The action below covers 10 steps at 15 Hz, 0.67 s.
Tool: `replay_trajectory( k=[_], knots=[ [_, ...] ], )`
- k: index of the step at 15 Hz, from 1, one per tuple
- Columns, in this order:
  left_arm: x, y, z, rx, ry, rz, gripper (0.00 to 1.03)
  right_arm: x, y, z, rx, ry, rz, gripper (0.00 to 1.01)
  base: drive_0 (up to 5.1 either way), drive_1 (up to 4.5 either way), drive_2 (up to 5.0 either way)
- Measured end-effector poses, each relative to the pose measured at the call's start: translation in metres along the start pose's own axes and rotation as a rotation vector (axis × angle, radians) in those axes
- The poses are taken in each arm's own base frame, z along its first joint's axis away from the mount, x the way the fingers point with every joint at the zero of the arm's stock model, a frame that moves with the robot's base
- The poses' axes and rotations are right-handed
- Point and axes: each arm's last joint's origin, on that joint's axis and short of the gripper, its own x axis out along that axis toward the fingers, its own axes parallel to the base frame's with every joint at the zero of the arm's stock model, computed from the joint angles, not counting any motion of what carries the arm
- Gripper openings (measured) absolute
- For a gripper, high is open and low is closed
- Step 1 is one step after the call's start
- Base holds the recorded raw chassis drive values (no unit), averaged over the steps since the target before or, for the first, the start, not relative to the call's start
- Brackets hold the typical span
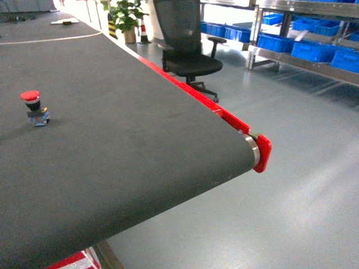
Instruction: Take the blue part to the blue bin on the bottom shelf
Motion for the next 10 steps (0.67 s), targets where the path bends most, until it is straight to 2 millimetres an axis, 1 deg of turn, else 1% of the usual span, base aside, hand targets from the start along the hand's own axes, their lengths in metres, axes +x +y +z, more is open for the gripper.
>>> replay_trajectory(
  k=[10],
  knots=[
    [0.0,0.0,0.0,0.0,0.0,0.0,0.44,0.0,0.0,0.0,0.0,0.0,0.0,0.98,-1.6,-1.59,-1.6]
  ],
)
